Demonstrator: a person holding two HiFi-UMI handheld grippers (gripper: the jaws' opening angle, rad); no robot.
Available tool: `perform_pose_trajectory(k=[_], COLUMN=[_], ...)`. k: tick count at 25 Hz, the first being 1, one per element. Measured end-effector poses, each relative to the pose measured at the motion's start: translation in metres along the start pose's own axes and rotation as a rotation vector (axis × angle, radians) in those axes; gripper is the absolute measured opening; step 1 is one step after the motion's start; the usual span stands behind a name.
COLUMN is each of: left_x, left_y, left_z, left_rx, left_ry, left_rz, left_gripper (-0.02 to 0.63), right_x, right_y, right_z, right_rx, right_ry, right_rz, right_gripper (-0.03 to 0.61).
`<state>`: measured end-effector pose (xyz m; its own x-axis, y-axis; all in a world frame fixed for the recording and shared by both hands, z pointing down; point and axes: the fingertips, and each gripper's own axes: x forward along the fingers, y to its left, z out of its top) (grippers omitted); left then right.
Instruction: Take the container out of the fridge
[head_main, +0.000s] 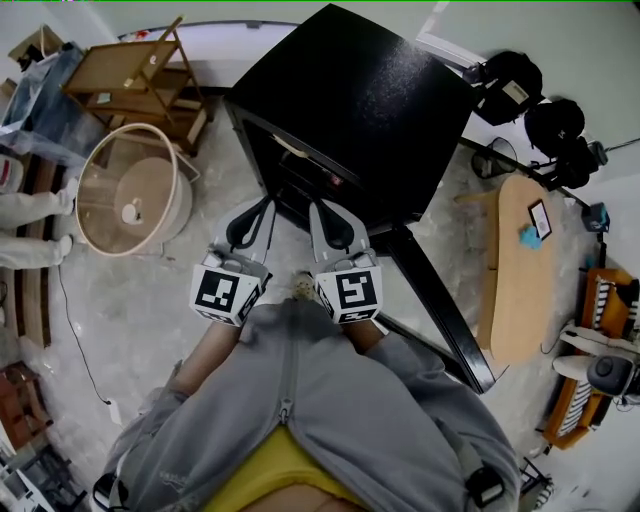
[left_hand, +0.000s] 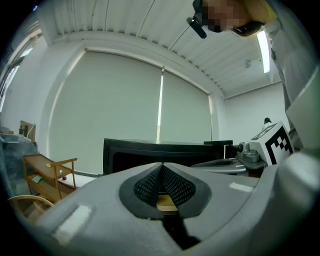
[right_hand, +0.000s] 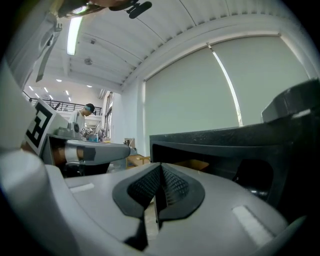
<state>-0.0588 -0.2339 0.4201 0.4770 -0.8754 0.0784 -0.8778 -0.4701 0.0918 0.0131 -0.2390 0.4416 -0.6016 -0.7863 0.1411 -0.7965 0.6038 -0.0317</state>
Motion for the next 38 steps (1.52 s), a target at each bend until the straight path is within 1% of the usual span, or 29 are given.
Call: perform_pose_trajectory(k=[3,7,9,14,16,21,23,26,28,30,32,38], left_x=[0.008,0.018,0.025,0.048,0.056,0.072,0.079,0.088,0.095,0.101,0.108,0.121], left_y=[0.008,0.013,0.017,0.022,0.025,0.030,0.030,0.030,0.030,0.029,0.027,0.024], left_z=[0.000,-0.002,-0.006,-0.022,-0.029,-0.048,-0.054,-0.061,-0.065,-0.069,-0.075,-0.088], left_rx=[0.026,0.059,0.103,0.220,0.256,0.358,0.420,0.529,0.619,0.710,0.793,0.995], left_ry=[-0.009,0.012,0.033,0.130,0.155,0.215,0.235,0.267,0.285,0.302,0.325,0.377], left_rz=[0.011,-0.009,-0.034,-0.126,-0.155,-0.211,-0.239,-0.273,-0.283,-0.297,-0.317,-0.365], left_gripper=[0.000,0.000,0.000,0.002,0.055,0.066,0.086,0.086,0.086,0.118,0.124,0.147], right_x=[0.008,0.015,0.019,0.026,0.030,0.036,0.039,0.042,0.043,0.043,0.042,0.034], right_y=[-0.005,-0.008,-0.009,-0.016,-0.017,-0.020,-0.022,-0.021,-0.021,-0.021,-0.022,-0.023], right_z=[-0.005,-0.010,-0.012,-0.019,-0.021,-0.028,-0.030,-0.034,-0.035,-0.037,-0.040,-0.046], right_rx=[0.009,0.027,0.030,0.059,0.067,0.072,0.070,0.067,0.065,0.067,0.071,0.090], right_ry=[0.010,0.027,0.034,0.069,0.080,0.107,0.117,0.131,0.136,0.140,0.148,0.165], right_rz=[0.008,0.000,-0.008,-0.061,-0.074,-0.104,-0.116,-0.124,-0.127,-0.131,-0.137,-0.161], right_gripper=[0.000,0.000,0.000,0.000,0.000,0.000,0.000,0.000,0.000,0.000,0.000,0.000])
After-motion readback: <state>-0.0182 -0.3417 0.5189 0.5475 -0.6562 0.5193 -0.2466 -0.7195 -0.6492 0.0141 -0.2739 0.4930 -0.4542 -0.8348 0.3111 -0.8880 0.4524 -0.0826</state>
